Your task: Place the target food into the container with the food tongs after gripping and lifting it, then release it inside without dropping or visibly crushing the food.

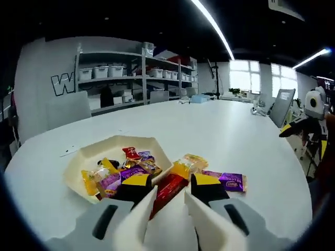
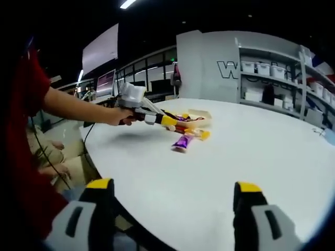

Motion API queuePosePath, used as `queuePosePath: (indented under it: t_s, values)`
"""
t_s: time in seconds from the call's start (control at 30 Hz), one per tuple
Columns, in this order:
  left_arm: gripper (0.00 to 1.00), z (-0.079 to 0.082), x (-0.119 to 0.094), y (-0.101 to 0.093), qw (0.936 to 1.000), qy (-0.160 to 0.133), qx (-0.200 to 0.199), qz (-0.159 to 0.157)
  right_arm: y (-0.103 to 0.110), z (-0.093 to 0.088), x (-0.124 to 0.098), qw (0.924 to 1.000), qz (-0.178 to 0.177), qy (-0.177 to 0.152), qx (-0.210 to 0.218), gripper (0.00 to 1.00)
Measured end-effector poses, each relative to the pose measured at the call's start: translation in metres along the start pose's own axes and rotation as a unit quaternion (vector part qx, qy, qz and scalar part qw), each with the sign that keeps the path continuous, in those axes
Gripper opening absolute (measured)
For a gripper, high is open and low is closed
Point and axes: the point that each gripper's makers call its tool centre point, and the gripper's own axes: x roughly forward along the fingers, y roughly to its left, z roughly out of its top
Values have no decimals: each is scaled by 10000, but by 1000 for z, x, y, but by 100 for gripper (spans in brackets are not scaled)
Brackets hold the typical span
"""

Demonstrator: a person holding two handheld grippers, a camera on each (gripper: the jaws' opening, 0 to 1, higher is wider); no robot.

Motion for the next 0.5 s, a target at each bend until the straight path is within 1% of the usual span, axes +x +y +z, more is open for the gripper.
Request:
queuePosePath:
  t_s: [0.03, 0.07, 0.17, 0.3, 0.43, 0.5]
  values:
    - [28, 3, -1, -1, 9993, -134, 335, -24, 0, 0, 0, 10000, 0, -1, -4, 94]
    - [28, -3, -1, -2, 9997, 1, 234, -8, 0, 0, 0, 10000, 0, -1, -8, 94]
    - [28, -2, -2, -2, 9996, -4, 288, 3, -1, 2, -1, 10000, -18, -14, -19, 94]
    - [27, -4, -11, -12, 9993, 37, 359, -56, 2, 2, 1, 9999, 13, 28, -99, 93]
    - [27, -7, -18, -14, 9995, 67, 276, -99, 5, 1, 2, 9999, 49, 42, -150, 93]
    - [27, -9, -25, -19, 9996, 61, 265, -115, 7, 3, 2, 9999, 72, 22, -154, 93]
